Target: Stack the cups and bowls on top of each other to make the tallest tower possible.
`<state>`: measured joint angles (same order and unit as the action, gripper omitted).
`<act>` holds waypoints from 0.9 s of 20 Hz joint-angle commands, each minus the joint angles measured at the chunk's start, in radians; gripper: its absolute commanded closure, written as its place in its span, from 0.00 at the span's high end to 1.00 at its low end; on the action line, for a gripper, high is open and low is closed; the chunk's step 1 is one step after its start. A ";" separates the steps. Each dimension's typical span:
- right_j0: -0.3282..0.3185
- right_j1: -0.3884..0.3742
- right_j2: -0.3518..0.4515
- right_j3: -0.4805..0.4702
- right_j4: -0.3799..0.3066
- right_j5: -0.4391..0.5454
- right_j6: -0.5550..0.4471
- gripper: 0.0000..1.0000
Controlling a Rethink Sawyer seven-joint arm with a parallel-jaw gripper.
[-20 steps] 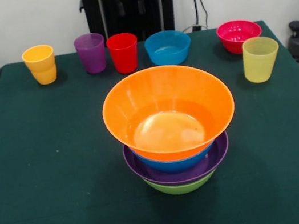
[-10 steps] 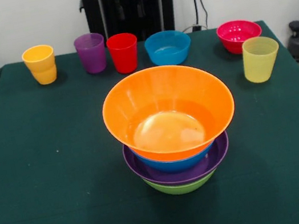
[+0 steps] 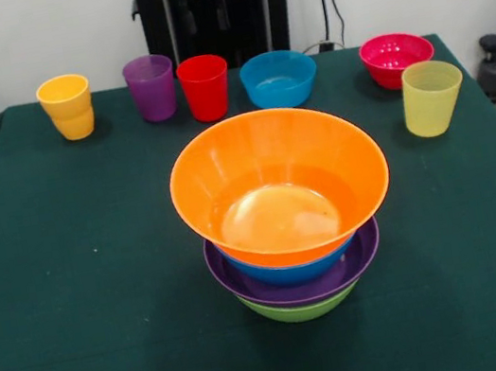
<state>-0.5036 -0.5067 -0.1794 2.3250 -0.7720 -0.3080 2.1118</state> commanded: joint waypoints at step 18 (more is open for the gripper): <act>-0.019 0.064 0.162 -0.189 -0.027 -0.024 0.067 1.00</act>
<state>-0.5443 -0.5090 -0.1412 2.3041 -0.7978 -0.3080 2.1118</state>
